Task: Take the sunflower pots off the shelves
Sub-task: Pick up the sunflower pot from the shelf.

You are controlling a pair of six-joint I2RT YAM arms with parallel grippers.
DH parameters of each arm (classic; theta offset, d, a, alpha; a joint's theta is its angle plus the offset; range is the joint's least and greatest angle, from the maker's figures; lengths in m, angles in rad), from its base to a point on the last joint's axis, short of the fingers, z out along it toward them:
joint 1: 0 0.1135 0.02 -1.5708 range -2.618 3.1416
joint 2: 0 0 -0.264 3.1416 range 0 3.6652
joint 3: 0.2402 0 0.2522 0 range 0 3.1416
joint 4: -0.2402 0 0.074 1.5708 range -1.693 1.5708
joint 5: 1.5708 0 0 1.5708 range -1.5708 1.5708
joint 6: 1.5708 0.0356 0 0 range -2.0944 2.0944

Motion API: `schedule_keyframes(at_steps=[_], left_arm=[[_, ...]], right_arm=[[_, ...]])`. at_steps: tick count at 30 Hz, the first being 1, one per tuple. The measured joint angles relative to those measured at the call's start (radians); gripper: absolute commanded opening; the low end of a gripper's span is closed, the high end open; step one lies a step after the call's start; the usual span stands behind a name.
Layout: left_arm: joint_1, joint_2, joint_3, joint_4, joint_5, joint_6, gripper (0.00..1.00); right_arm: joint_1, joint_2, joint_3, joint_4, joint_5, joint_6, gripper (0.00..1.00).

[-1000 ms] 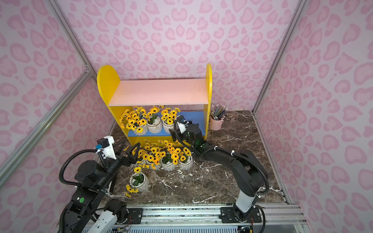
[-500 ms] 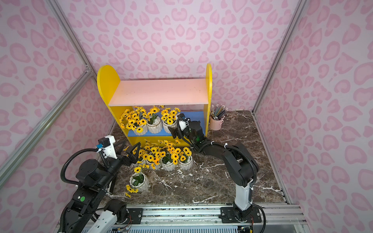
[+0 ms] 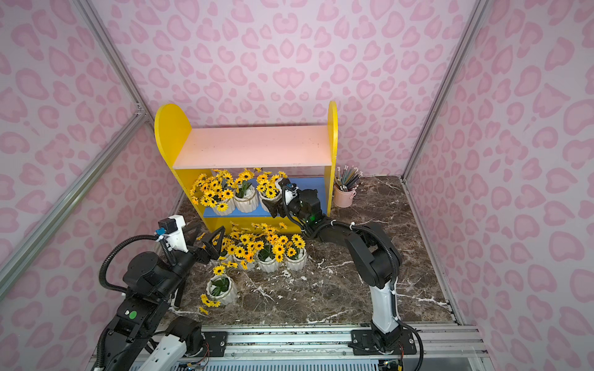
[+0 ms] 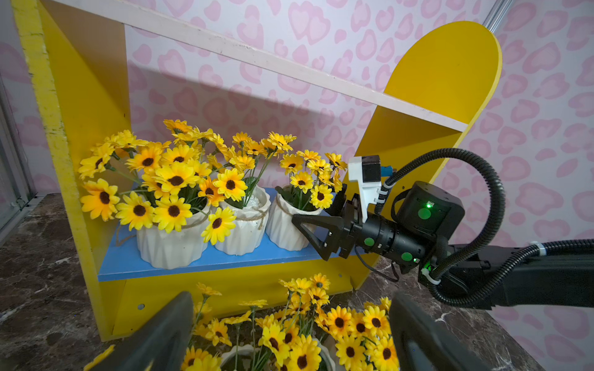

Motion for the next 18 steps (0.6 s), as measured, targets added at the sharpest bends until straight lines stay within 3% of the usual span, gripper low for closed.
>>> schedule_keyframes(at_steps=[18], left_arm=[[0.0,0.016,0.0,0.0,0.001,0.011,0.97]], right_arm=[[-0.012,0.128,0.161,-0.011,-0.08,-0.025,0.98]])
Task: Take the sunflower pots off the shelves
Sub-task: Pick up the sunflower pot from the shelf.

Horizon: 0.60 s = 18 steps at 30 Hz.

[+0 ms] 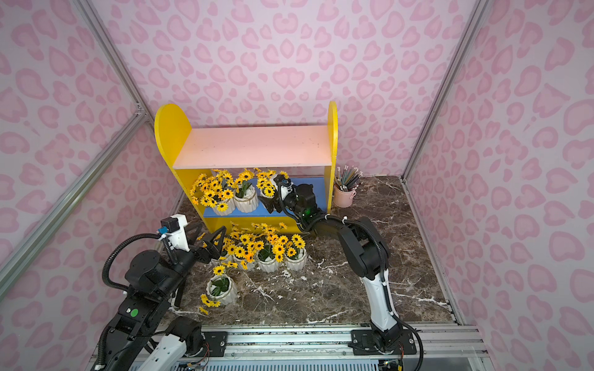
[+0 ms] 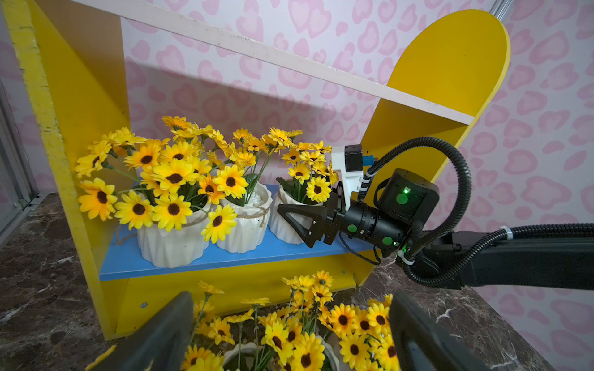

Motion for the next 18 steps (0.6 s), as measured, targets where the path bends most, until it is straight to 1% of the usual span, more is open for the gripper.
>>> schedule_keyframes(at_steps=[1,2,3,5,8,10,11,13,14,18], left_arm=[[0.0,0.0,0.0,0.0,0.0,0.0,0.97],[0.0,0.0,0.0,0.0,0.0,0.0,0.97],[0.0,0.0,0.0,0.0,0.0,0.0,0.97],[0.0,0.0,0.0,0.0,0.0,0.001,0.97],[0.0,0.0,0.0,0.0,0.0,0.001,0.97],[0.0,0.0,0.0,0.0,0.0,0.001,0.97],[0.0,-0.001,0.0,0.0,0.0,0.001,0.97],[0.0,-0.002,0.0,0.0,0.0,0.004,0.97],[0.0,-0.002,0.0,0.0,0.0,0.004,0.97],[0.0,-0.002,0.0,0.0,0.0,0.004,0.97]], right_arm=[[0.0,0.004,0.004,0.002,-0.002,0.0,0.98],[-0.001,0.006,0.005,0.003,-0.004,0.0,0.94],[-0.001,0.008,0.004,0.003,-0.005,0.0,0.89],[-0.001,0.009,0.003,0.004,-0.009,0.008,0.82],[-0.001,0.009,0.003,0.005,-0.012,0.014,0.65],[-0.001,0.009,0.002,0.005,-0.012,0.006,0.38],[-0.001,0.007,-0.002,0.005,-0.011,0.005,0.28],[-0.001,0.0,-0.01,0.007,-0.011,0.003,0.02],[0.0,-0.005,-0.016,0.008,-0.012,0.003,0.0],[0.003,-0.04,-0.047,-0.015,-0.006,-0.003,0.0]])
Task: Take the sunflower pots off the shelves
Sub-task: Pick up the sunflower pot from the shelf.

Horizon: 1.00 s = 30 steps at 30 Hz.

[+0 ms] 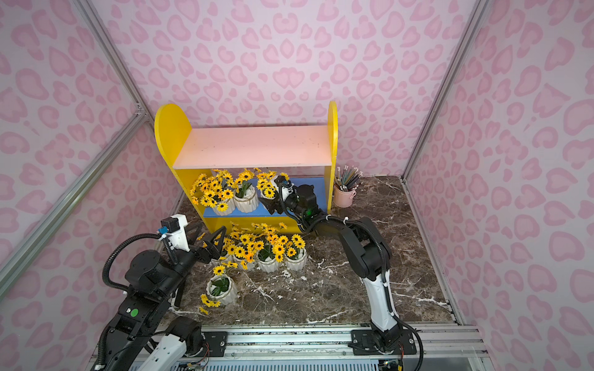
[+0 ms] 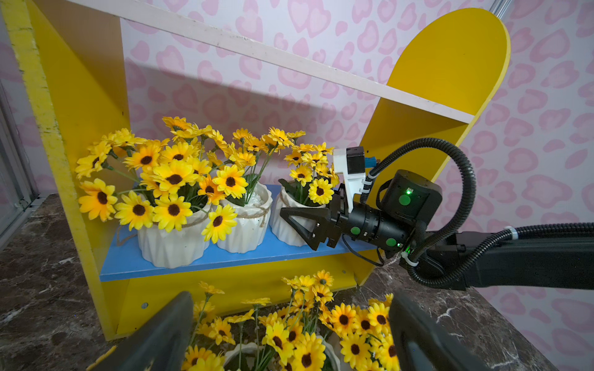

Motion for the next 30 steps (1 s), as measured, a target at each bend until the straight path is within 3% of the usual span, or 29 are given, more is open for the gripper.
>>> schedule_keyframes(at_steps=[14,23,30], left_arm=[[0.0,-0.023,0.02,-0.008,-0.041,-0.034,0.97],[0.0,-0.052,0.045,-0.034,-0.107,-0.08,0.97],[0.0,-0.11,0.035,-0.079,-0.163,-0.133,0.97]], right_arm=[[0.05,-0.269,-0.27,0.114,0.175,0.009,0.0],[0.169,-0.494,-0.435,0.109,0.261,-0.039,0.0],[0.332,-0.689,-0.573,0.084,0.339,-0.087,0.0]])
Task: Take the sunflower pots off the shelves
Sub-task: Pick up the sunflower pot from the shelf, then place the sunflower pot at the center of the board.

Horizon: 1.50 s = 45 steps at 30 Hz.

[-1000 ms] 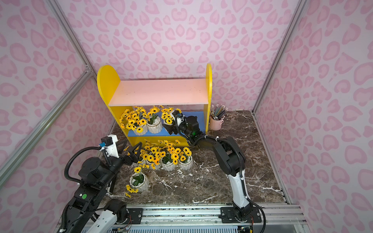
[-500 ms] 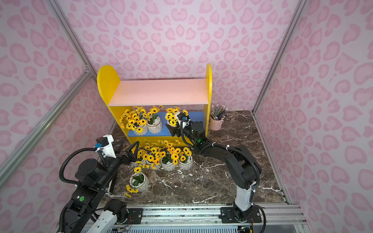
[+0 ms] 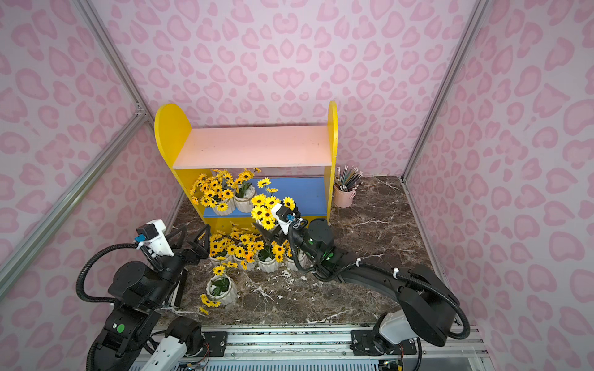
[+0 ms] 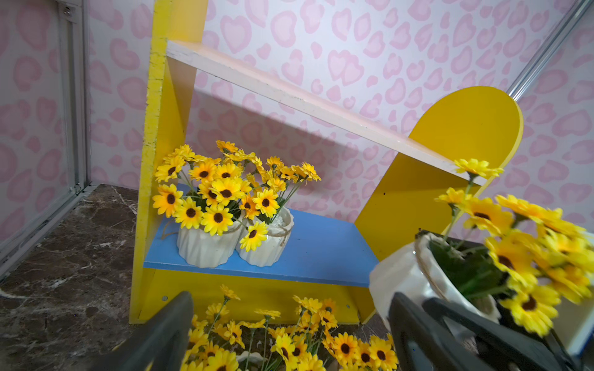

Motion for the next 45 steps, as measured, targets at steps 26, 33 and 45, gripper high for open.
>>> schedule_keyframes(at_steps=[26,33,45], left_arm=[[0.0,-0.123,-0.056,-0.115,-0.103,-0.135,0.97],[0.0,-0.122,-0.067,-0.115,-0.105,-0.135,0.97],[0.0,-0.121,-0.08,-0.104,-0.105,-0.138,0.97]], right_arm=[[0.322,0.525,-0.227,0.53,0.122,0.124,0.0],[0.32,0.672,-0.185,0.634,0.127,0.122,0.0],[0.322,0.848,-0.097,0.743,0.121,0.124,0.0]])
